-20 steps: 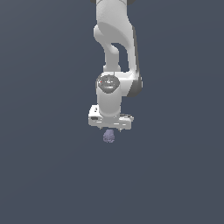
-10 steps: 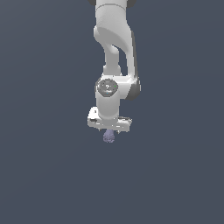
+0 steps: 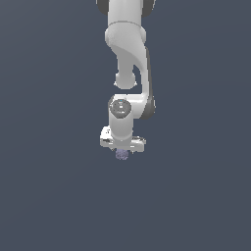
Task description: Pick up the object and move it to a goal position.
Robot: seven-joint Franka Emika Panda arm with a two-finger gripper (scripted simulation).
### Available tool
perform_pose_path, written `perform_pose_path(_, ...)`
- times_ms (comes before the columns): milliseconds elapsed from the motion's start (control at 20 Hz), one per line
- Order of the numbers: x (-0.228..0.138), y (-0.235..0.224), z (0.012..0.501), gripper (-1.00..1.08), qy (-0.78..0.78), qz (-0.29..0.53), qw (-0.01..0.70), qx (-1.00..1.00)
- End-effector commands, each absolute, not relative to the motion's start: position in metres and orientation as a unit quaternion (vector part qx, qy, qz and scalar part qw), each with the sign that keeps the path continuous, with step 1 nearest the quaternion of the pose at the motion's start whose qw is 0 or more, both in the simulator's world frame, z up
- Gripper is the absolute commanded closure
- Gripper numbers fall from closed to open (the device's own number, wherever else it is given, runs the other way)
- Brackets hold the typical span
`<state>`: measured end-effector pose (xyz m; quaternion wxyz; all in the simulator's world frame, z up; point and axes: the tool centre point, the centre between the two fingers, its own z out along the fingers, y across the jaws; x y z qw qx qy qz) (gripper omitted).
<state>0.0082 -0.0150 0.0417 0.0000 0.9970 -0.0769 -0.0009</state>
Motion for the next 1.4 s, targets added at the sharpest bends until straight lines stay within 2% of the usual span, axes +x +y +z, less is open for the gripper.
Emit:
perform_pose_path(0, 0.009, -0.015, 0.036, -0.92, -0.077, 0.000, 0.000, 0.997)
perform_pose_path(100, 0.010, -0.015, 0.035, -0.92, -0.077, 0.000, 0.000, 0.997)
perform_pose_path(150, 0.010, -0.015, 0.035, 1.08, -0.077, 0.000, 0.000, 0.997)
perform_pose_path(850, 0.012, -0.017, 0.040, 1.08, -0.077, 0.001, 0.000, 0.997)
perform_pose_path(1350, 0.036, -0.034, 0.086, 1.08, -0.077, 0.001, 0.000, 0.997)
